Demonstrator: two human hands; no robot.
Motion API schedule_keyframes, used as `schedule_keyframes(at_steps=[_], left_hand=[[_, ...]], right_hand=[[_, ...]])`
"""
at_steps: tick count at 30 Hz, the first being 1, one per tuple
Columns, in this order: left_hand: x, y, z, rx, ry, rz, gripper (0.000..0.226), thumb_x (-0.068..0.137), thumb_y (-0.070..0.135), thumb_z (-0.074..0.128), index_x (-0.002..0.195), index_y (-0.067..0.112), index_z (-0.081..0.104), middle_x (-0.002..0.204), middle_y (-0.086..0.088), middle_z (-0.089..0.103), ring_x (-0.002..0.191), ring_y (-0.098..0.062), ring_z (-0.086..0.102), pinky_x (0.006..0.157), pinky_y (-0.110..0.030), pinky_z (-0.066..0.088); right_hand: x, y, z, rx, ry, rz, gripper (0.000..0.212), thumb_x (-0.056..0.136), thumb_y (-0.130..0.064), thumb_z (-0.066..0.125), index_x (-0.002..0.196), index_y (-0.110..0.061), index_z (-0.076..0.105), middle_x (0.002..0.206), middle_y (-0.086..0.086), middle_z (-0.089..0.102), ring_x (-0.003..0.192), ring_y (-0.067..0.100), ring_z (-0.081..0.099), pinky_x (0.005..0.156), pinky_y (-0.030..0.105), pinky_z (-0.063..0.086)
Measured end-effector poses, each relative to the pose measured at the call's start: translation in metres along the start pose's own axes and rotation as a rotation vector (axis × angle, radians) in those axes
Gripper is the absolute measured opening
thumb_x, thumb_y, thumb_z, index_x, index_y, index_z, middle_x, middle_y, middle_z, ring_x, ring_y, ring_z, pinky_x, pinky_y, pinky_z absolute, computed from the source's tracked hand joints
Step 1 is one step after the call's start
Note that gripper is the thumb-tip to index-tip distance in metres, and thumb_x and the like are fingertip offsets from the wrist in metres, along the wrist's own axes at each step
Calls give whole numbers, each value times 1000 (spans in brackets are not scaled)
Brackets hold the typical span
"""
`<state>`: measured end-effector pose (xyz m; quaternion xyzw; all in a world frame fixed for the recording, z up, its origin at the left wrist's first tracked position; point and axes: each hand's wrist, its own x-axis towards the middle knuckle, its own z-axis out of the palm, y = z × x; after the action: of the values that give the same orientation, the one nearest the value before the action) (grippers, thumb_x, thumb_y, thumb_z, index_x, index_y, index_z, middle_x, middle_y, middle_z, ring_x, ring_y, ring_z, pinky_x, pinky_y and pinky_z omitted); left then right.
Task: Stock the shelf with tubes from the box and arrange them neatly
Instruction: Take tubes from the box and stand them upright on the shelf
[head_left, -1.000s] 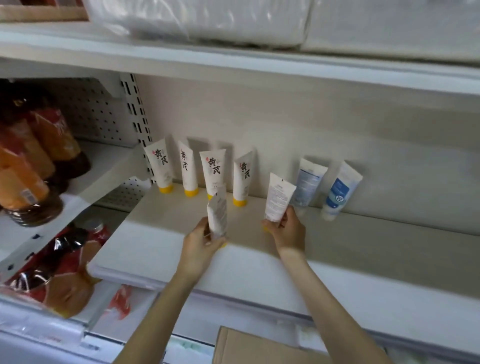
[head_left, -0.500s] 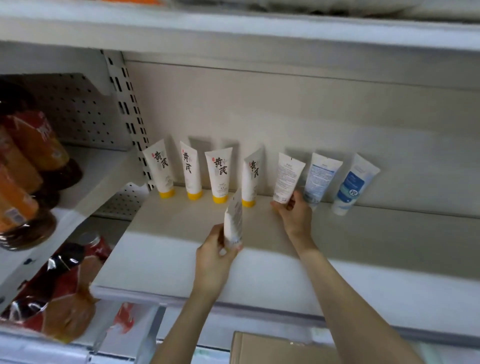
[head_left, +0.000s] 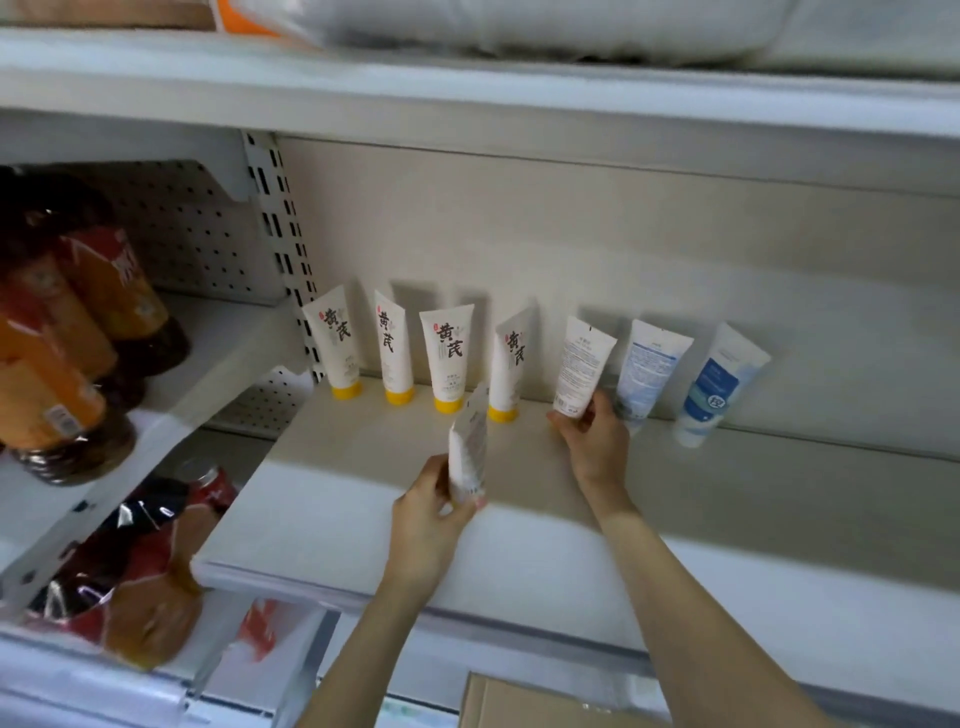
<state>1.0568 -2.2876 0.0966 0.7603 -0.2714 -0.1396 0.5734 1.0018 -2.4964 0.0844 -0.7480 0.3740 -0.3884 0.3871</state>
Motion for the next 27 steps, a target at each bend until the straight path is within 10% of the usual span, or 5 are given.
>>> schedule_keyframes(at_steps=[8,14,18,22,27], left_hand=[[2,7,-2,-1,-13,-49,28,72,10,76,92,18,59,85,0,70,84,-24,63,75,-35,50],[8,19,-19,91,-138,-11,29,73,10,76,96,14,58,90,-1,68,87,-21,63,68,-24,48],[11,18,-36,58,-177,-46,33,71,12,78,98,11,61,94,-1,70,90,-20,65,76,-30,54],[16,15,-56,-104,-186,-79,34,70,-1,77,99,8,61,92,-5,70,82,-19,65,75,-27,55],[36,2,-98,-199,-205,-50,33,68,1,78,95,14,67,83,-1,72,74,-11,63,67,-24,54]], right_hand=[[-7,-7,-4,50,-53,49,29,80,-20,72,104,-7,60,99,11,68,92,26,63,73,25,40],[-50,-41,-38,238,-34,200,17,91,-8,57,107,-6,64,101,4,63,95,16,61,68,13,37],[-77,-82,-50,458,-260,145,23,87,11,55,104,-1,64,90,-6,71,77,-8,65,76,10,47],[-90,-129,-25,344,-546,50,42,78,-4,72,117,-12,59,112,-4,65,100,1,63,85,14,47],[-100,-159,36,305,-527,35,50,68,-3,81,106,-27,60,103,-10,67,90,-2,64,80,15,49]])
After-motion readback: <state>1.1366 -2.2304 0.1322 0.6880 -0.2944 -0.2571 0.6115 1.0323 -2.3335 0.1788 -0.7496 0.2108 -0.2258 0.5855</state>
